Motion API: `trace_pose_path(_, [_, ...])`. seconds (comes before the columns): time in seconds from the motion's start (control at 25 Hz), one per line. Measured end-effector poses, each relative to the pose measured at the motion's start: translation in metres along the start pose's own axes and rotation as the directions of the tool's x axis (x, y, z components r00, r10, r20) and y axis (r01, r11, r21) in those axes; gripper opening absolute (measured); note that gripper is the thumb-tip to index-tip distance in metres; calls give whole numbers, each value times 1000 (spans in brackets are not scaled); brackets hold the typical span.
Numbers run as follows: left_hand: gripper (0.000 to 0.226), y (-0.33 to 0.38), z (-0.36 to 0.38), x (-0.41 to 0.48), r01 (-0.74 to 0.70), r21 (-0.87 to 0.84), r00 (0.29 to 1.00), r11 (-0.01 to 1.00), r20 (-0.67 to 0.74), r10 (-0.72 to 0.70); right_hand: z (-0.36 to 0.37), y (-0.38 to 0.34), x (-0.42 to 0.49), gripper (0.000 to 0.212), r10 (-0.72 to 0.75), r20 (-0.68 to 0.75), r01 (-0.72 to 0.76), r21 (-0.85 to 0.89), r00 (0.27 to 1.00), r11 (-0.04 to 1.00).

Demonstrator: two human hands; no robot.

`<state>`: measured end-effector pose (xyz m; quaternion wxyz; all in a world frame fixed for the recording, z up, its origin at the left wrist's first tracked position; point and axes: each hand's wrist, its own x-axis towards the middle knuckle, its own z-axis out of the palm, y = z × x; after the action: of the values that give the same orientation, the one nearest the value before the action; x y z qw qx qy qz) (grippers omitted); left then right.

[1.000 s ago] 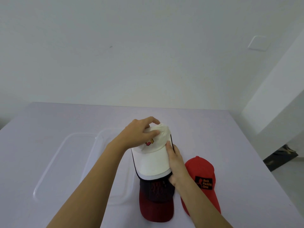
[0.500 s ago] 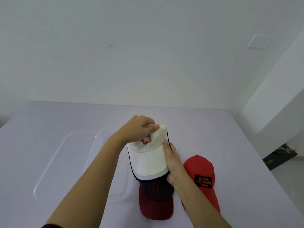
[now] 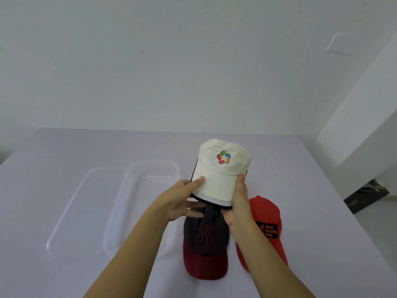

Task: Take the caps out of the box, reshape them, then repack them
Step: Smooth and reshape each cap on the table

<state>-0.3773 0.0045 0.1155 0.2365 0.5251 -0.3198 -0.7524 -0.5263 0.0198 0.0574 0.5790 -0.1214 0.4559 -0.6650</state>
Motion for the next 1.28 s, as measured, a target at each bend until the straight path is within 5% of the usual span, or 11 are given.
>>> trace_pose_path(0.16, [36,-10,6,9,-9,-455,993,891,103,63,2,-5,4,84,-32,77,30,37,997,999])
trace_pose_path(0.24, [32,-8,4,15,-61,-549,987,833,93,133,1,-7,4,68,-6,152,-5,72,988,997])
trace_pose_path(0.4, [32,1,-1,26,-182,-530,969,828,48,244,2,-12,-1,63,101,255,-121,62,962,991])
trace_pose_path(0.52, [40,5,-3,44,-195,-497,970,846,32,243,-1,-14,11,65,164,159,-171,33,974,985])
trace_pose_path(0.88, [32,13,1,131,24,-495,998,869,-42,-51,-14,-11,103,66,205,-55,-212,-206,977,955])
trace_pose_path(1.28, [39,-19,7,211,110,-537,931,836,-238,-275,-51,40,180,53,290,-238,-372,-485,927,792])
